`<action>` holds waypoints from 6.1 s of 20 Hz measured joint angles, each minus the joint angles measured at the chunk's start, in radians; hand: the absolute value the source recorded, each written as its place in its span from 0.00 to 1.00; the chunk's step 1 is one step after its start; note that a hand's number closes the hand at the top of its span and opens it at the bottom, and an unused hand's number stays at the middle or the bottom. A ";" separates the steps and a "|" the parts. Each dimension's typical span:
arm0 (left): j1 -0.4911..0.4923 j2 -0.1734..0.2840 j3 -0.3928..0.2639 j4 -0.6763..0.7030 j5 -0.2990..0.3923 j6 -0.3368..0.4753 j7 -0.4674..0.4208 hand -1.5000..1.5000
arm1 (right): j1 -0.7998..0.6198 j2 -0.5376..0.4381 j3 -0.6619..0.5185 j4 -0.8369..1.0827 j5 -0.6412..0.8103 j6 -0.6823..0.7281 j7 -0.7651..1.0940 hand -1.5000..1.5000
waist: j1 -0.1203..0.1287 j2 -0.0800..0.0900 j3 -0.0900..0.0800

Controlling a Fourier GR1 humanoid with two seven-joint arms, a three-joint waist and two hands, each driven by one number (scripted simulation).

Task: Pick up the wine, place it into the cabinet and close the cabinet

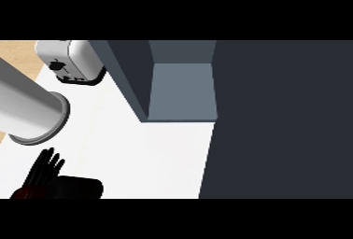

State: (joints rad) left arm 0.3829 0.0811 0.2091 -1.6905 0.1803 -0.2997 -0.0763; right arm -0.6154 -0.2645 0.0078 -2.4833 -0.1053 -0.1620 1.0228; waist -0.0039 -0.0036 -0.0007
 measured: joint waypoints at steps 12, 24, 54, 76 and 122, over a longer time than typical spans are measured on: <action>-0.069 0.020 0.052 0.290 -0.001 -0.075 -0.162 0.00 | -0.004 -0.002 0.021 -0.003 0.012 -0.016 0.005 0.00 | -0.002 0.000 0.000; -0.190 0.059 0.076 0.553 -0.028 -0.129 -0.301 0.00 | -0.025 -0.016 -0.006 -0.002 0.010 -0.025 0.019 0.00 | -0.003 0.001 0.000; -0.501 -0.077 -0.161 0.618 -0.171 0.212 -0.654 1.00 | 0.014 -0.012 -0.033 0.014 -0.012 0.000 -0.014 0.00 | -0.004 0.000 0.000; -0.737 -0.081 -0.560 0.098 0.008 0.672 -0.047 1.00 | 0.041 -0.001 -0.058 0.018 -0.036 0.015 -0.011 0.00 | -0.008 -0.001 0.001; -1.168 -0.081 -0.606 0.959 0.174 0.877 -0.404 1.00 | 0.052 0.029 -0.091 0.066 -0.085 0.090 -0.067 0.00 | -0.025 0.007 0.000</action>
State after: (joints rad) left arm -0.7848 0.0001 -0.3966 -0.7312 0.3538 0.5771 -0.4798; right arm -0.5637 -0.2353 -0.0829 -2.4168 -0.1901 -0.0718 0.9559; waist -0.0293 0.0030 -0.0006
